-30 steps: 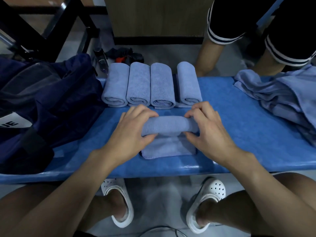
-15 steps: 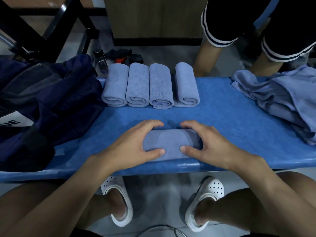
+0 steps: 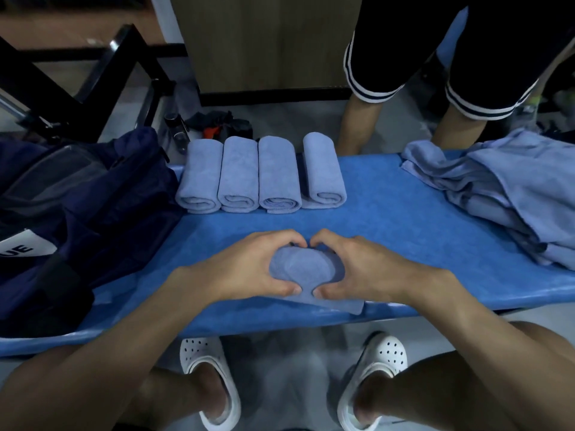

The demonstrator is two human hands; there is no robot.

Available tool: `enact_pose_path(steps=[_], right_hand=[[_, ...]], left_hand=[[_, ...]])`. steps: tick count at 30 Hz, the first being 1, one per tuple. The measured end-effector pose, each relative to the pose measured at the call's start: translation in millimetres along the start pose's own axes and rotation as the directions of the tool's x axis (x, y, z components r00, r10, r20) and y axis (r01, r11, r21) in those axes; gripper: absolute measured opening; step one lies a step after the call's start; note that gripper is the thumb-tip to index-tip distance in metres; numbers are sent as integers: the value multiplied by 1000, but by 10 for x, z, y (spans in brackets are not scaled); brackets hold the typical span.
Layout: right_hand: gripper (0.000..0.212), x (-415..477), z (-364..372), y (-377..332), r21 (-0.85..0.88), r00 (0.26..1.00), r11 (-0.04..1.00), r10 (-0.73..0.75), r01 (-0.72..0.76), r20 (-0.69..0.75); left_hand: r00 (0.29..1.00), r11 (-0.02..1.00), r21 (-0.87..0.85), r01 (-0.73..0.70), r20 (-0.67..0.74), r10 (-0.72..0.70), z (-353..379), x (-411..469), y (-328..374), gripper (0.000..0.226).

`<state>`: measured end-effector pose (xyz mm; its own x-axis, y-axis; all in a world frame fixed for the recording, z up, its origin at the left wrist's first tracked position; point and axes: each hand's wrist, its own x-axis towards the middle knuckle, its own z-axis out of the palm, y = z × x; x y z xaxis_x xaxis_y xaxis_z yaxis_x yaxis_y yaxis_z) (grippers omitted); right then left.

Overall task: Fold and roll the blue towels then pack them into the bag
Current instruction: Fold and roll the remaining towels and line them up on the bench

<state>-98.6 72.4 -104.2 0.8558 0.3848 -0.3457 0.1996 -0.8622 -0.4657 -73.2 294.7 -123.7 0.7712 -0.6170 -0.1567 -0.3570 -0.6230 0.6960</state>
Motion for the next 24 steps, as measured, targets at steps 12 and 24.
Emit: enact_pose_path(steps=[12,24], right_hand=[[54,-250,-216,958,492,774,799,539,-347,-331],[54,684,-456,901,703,668,620,690,-349,-277]], left_hand=[[963,887,453,94,-266,34,-333,1236,97,50],[977,789,603,118,-213,17,-326,1259,-176,56]])
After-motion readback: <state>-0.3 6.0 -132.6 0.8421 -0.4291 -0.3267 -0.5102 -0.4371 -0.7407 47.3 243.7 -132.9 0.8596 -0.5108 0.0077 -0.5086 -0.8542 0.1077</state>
